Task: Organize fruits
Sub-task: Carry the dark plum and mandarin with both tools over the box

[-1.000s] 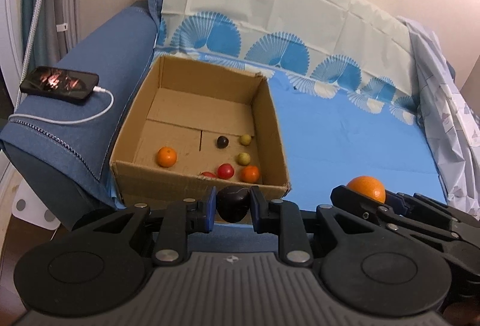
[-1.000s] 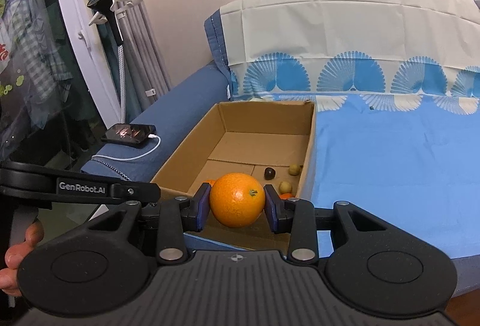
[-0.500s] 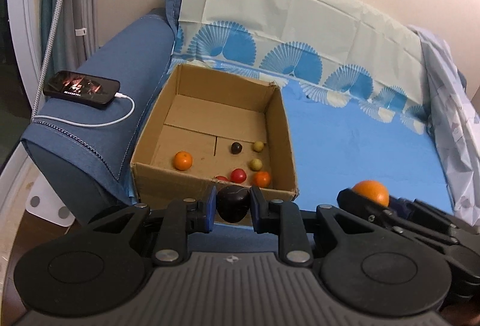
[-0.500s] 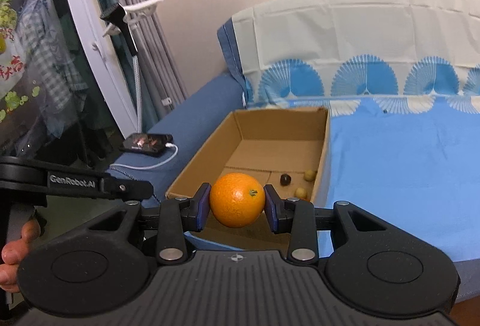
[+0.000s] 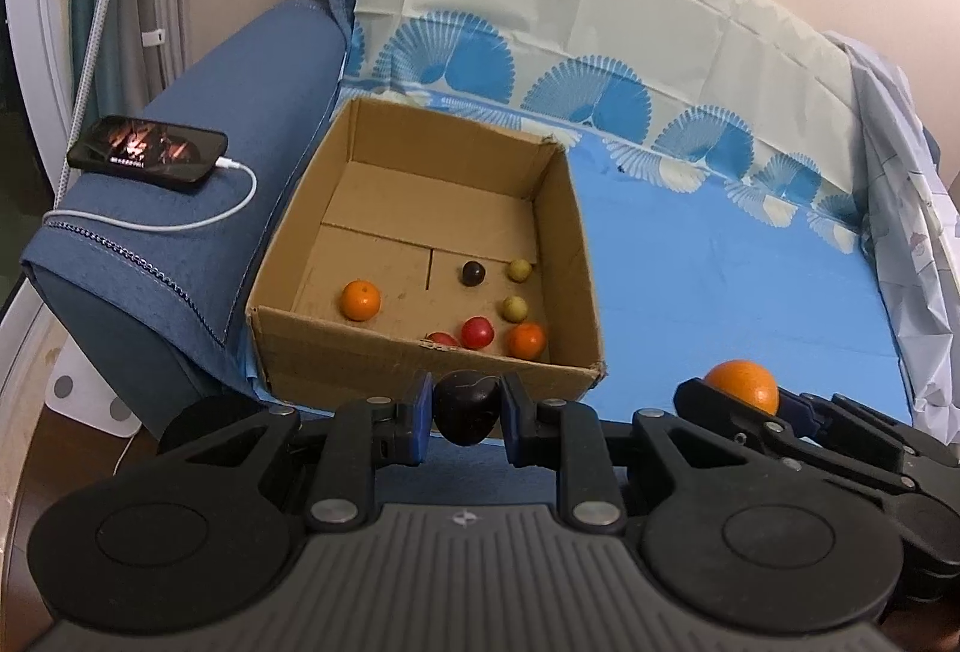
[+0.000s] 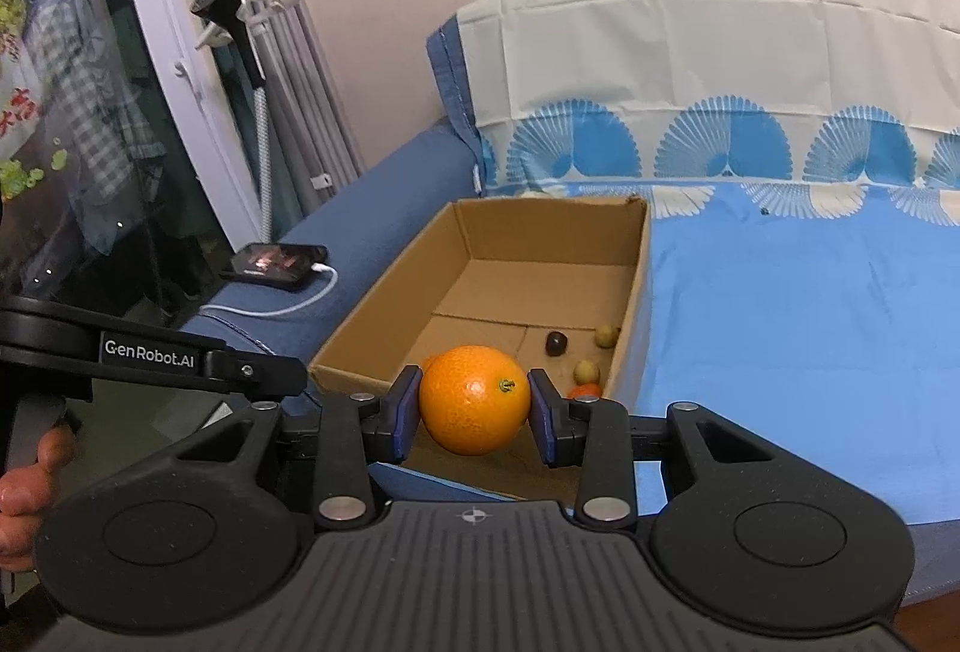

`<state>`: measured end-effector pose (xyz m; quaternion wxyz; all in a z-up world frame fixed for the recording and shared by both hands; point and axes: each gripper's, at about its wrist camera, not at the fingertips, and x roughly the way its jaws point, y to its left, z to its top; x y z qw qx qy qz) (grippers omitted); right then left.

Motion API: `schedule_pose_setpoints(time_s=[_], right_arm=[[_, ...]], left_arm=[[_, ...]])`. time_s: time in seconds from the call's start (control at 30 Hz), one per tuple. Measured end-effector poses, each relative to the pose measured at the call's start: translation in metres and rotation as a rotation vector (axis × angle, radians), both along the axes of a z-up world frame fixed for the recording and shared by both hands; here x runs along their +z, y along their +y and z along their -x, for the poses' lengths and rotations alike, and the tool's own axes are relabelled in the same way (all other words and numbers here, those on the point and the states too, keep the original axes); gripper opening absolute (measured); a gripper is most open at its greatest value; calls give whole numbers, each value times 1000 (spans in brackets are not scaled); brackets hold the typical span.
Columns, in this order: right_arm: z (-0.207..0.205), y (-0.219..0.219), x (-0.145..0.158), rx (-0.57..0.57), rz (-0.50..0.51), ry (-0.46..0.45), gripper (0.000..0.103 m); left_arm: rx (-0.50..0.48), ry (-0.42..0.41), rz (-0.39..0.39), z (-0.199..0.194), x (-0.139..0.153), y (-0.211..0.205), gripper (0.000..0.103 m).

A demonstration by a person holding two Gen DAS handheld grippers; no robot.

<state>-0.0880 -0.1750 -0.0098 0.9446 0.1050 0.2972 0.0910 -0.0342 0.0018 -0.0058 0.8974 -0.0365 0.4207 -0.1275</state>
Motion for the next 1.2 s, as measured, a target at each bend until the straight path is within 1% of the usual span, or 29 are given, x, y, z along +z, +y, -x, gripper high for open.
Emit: schedule_pose_setpoints(time_s=[0.17, 0.4, 0.7, 0.9, 1.2], right_arm=[[-13, 2, -6, -9, 22, 33, 39], [-27, 9, -13, 3, 46, 70, 39], [-46, 15, -21, 9, 63, 110, 39], [-68, 18, -23, 14, 55, 112, 39], [-119, 23, -34, 27, 52, 124, 39]], left_arm=[[12, 27, 6, -15, -9, 4, 26], [36, 55, -10, -33, -19, 12, 26], [48, 73, -35, -57, -24, 16, 26], [57, 90, -53, -85, -26, 17, 26], [83, 80, -105, -141, -34, 15, 26]])
